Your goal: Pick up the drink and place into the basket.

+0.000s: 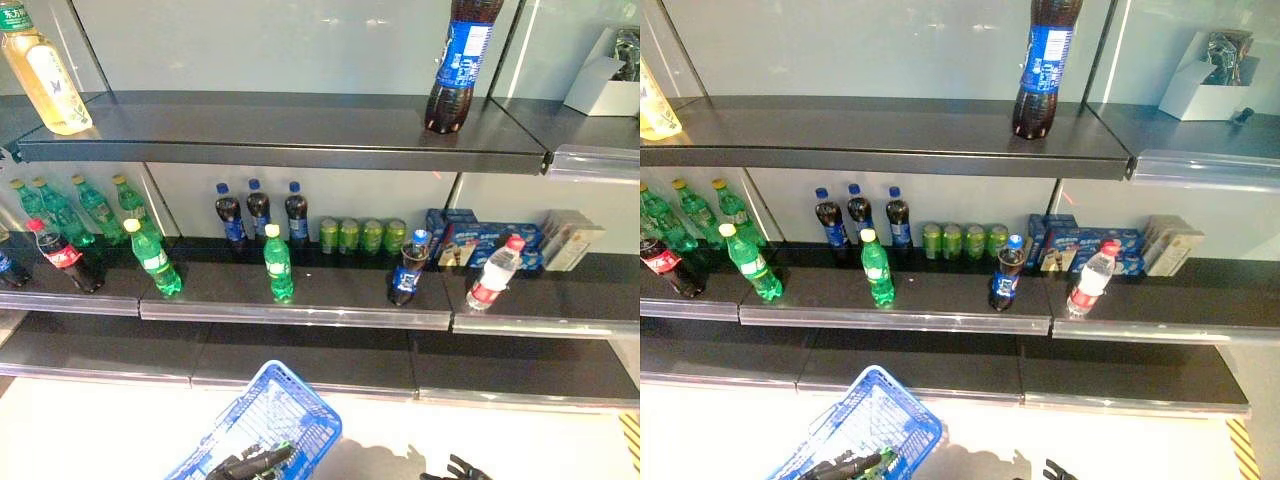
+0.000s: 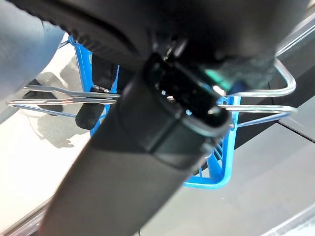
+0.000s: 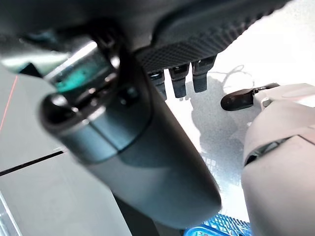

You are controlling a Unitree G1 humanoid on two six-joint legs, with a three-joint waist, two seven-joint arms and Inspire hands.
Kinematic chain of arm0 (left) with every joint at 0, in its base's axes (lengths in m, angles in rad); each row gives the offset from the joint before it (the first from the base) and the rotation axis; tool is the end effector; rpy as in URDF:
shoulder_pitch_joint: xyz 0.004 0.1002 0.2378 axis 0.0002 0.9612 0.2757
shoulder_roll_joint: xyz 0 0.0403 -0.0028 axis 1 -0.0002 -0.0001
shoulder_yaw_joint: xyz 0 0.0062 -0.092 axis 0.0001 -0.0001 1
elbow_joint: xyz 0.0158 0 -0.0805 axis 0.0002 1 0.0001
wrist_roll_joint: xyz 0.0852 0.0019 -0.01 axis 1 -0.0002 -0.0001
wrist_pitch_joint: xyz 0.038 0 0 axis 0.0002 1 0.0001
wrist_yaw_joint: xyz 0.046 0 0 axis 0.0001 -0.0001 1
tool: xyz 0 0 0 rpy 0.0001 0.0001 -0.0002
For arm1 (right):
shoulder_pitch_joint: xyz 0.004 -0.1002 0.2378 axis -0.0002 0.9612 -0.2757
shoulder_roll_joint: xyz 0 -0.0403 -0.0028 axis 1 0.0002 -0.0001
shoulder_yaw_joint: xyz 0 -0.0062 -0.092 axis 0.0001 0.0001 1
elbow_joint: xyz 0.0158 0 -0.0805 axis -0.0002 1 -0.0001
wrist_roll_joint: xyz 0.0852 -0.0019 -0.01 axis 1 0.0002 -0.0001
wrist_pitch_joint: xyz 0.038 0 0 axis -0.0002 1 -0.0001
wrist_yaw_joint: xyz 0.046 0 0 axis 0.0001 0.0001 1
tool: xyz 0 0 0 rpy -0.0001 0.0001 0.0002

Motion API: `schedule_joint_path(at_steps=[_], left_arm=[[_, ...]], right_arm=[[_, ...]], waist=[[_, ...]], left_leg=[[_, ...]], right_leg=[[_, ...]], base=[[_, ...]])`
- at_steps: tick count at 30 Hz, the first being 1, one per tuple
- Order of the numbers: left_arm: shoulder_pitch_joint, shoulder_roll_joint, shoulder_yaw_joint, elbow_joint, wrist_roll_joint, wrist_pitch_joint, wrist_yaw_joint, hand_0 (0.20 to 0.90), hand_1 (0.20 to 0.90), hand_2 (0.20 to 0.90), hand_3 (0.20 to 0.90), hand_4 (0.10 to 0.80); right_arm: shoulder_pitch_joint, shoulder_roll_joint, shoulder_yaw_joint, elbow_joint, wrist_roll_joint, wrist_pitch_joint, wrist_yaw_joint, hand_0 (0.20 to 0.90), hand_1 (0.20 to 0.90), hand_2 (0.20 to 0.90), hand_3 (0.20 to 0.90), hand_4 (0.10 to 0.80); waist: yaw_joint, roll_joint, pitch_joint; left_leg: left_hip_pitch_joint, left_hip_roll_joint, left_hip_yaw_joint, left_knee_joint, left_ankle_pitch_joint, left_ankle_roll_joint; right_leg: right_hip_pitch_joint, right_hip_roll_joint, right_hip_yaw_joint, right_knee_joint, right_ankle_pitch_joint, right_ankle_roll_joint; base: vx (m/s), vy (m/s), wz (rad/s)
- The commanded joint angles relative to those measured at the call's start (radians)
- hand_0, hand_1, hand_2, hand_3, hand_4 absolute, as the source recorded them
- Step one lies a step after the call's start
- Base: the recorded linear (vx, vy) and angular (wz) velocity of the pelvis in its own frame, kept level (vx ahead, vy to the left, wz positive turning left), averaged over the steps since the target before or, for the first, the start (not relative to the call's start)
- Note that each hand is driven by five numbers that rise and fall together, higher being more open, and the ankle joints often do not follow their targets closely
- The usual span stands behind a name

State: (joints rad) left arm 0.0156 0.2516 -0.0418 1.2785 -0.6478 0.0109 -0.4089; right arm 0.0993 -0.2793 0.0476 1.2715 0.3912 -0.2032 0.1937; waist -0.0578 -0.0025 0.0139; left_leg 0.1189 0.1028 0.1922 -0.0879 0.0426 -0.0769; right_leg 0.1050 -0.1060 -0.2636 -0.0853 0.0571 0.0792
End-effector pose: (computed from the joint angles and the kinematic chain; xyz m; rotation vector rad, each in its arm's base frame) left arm 0.0531 0.2301 -0.0913 -0.5456 1.0945 0.1756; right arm 0.0335 -0.2421 -0.0879 0.1290 1.0952 -0.2326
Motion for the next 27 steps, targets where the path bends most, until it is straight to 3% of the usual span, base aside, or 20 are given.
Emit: schedule_joint_path(at_steps=[1,27], left_arm=[[-0.062,0.049,0.016,0.000,0.021,-0.072,-0.071,0.300,0.300,0.300,0.200,0.100],[-0.052,0.051,0.014,-0.008,0.015,-0.068,-0.083,0.300,0.300,0.300,0.200,0.100]], right_arm=[[-0.094,-0.013,-0.010,0.044,-0.004,-0.031,0.003,0.900,0.900,0.900,0.900,0.800],[-0.088,-0.007,-0.007,0.039,-0.009,-0.033,0.000,0.900,0.900,0.900,0.900,0.800]], waist=[[0.007,-0.015,0.030],[0.012,-0.015,0.029]], left_leg=[[0.008,-0.062,0.055,0.001,-0.047,0.033],[0.015,-0.068,0.054,0.001,-0.051,0.035]], right_leg=[[0.014,-0.003,0.006,0.062,-0.050,0.050],[0.021,-0.002,-0.006,0.065,-0.054,0.054]], base=[[0.000,0.000,0.00],[0.000,0.000,0.00]])
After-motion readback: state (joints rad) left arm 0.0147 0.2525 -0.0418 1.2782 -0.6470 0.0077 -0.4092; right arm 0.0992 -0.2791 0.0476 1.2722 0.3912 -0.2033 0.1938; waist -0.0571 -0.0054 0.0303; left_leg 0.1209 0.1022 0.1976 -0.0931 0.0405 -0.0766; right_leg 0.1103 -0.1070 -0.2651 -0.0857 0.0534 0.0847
